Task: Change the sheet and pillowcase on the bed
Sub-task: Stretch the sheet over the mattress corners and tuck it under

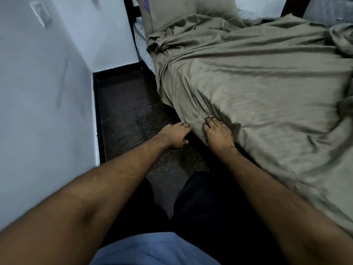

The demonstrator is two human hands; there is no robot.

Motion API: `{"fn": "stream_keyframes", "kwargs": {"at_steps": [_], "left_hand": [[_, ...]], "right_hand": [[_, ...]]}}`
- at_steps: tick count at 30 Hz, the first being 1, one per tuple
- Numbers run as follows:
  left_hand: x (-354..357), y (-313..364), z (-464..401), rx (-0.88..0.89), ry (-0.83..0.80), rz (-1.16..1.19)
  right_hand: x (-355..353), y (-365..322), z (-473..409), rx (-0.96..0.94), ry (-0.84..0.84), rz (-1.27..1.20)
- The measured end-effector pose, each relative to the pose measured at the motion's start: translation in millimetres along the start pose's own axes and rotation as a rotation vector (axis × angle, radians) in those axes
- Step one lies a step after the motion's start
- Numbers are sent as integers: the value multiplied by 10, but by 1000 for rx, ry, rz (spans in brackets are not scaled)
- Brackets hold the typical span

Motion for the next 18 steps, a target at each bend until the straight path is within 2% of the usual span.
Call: {"fn": "stream_keyframes", "kwargs": {"at_steps": [4,8,10,13,18], "left_hand": [[30,-83,-28,-40,-123,-100],[-63,-246,46,-43,-216,-127],[-132,-342,75,-27,-165,-76],[-74,-583,13,-23,-114,-46],[207,-740,-376,-15,-238,37]], "right_hand": [[-11,46,236,197,18,-46],[-69,-287,164,370,27,-81],[-47,-487,15,326,-7,-46],[58,-583,-231,155,-93,77],[244,-419,-529,-95,-107,377]]}}
Point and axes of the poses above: each hand's wrist, its own z-axis away from the middle knuckle, its own x-axis out of the palm, y = z × x, the point moved 5 cm from there along -z, towards the middle knuckle, and after that the axes turned 8 degrees about -y, right-handed, at the moved point
